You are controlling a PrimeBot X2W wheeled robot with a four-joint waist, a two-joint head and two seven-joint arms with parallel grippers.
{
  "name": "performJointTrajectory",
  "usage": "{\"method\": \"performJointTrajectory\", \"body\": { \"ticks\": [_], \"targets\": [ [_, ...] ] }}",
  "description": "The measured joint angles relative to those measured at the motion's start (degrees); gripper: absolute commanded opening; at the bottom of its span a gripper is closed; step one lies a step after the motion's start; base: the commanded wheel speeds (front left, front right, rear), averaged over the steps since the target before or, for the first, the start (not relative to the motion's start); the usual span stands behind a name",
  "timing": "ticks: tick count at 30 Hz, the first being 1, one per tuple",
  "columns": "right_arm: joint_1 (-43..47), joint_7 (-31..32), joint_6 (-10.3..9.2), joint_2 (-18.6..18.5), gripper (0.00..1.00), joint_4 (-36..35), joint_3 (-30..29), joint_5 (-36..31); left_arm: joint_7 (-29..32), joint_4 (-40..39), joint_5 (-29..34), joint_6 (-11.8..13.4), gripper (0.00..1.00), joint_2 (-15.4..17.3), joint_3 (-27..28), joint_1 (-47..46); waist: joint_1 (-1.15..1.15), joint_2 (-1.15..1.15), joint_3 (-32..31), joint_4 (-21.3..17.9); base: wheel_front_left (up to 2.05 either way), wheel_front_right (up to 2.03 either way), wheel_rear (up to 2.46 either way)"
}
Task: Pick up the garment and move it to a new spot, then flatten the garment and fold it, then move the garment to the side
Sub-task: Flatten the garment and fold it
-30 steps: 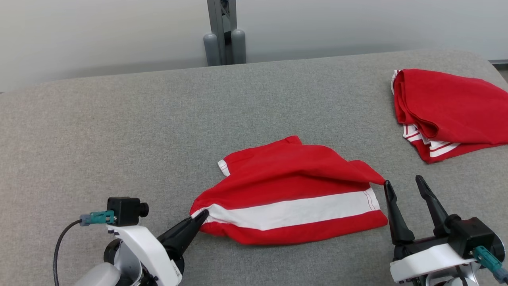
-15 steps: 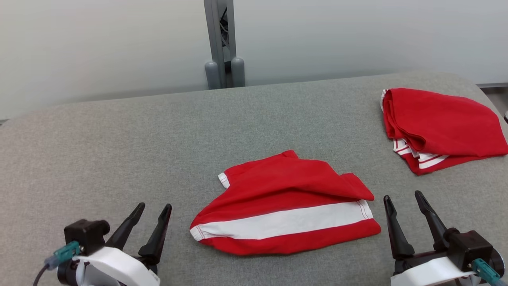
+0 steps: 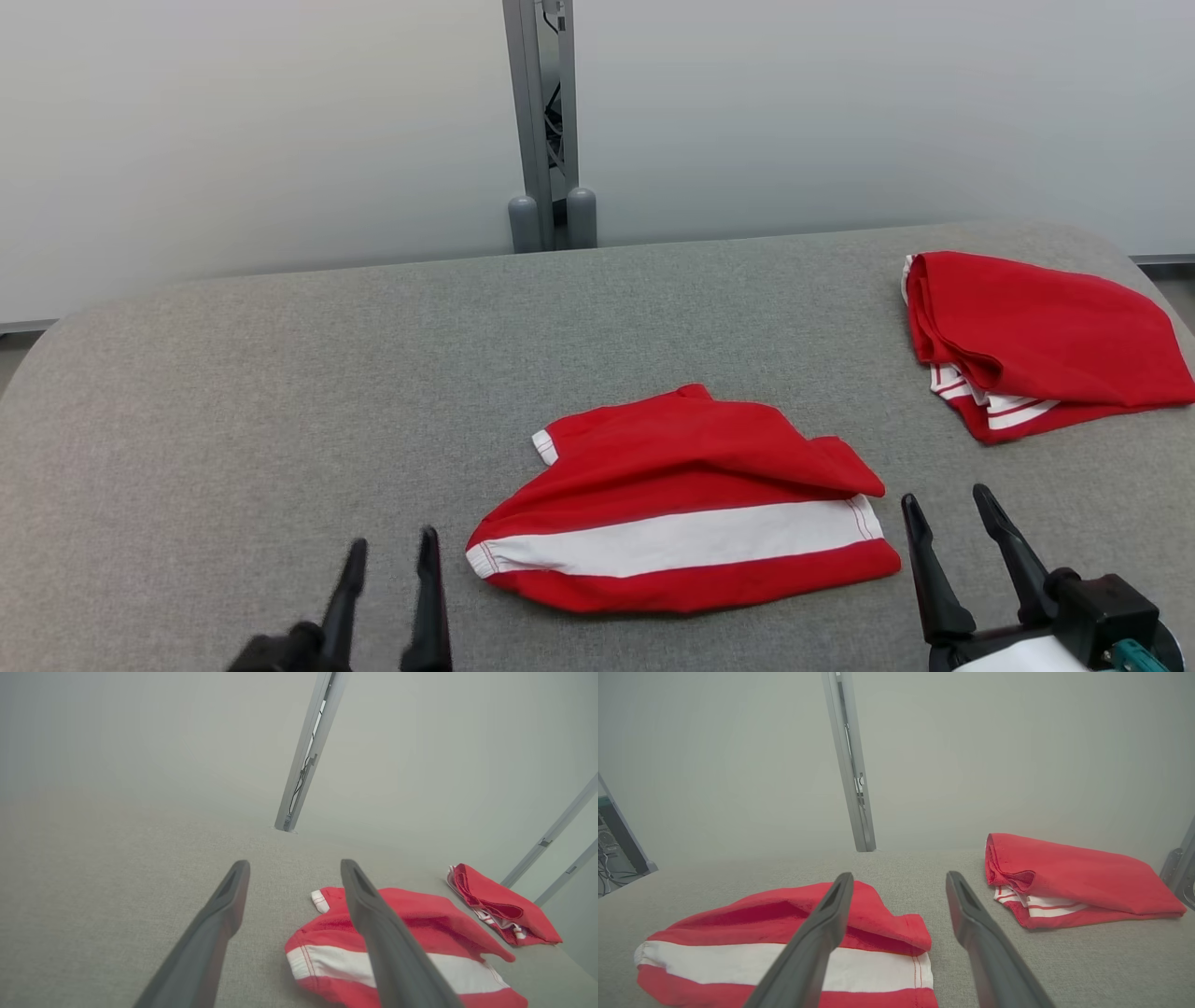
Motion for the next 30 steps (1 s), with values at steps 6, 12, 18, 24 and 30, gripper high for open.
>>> {"method": "performJointTrajectory", "body": {
  "ticks": [6, 12, 18, 24, 30],
  "targets": [
    [1.0, 0.0, 0.0, 0.0, 1.0, 0.6, 0.2, 0.9, 0.0, 4.1, 5.4, -4.1, 1.0, -3.6, 2.6, 2.5, 0.0, 0.0, -0.3, 0.7, 0.0, 0.0, 0.0],
    [1.0, 0.0, 0.0, 0.0, 1.0, 0.5, 0.4, 1.2, 0.0, 5.1, 8.6, -7.4, 1.0, -5.0, 5.3, 2.4, 0.0, 0.0, -0.2, 1.3, 0.0, 0.0, 0.0],
    [0.7, 0.0, 0.0, 0.0, 1.0, 0.5, 0.3, 1.2, 0.0, 6.1, 11.4, -8.5, 1.0, -5.7, 6.2, 2.4, 0.0, 0.0, -0.1, 1.6, 0.0, 0.0, 0.0],
    [0.7, 0.0, 0.0, 0.0, 1.0, 0.5, 0.2, 1.2, 0.0, 4.3, 16.4, -8.5, 1.0, -5.9, 7.2, 2.3, 0.0, 0.0, 0.0, 1.6, 0.0, 0.0, 0.0],
    [0.7, 0.0, 0.0, 0.0, 1.0, 0.2, -0.3, 1.2, 0.0, -2.5, 23.0, -7.7, 1.0, -6.0, 10.0, 2.2, 0.0, 0.0, 0.1, 1.4, 0.0, 0.0, 0.0]
  ]
}}
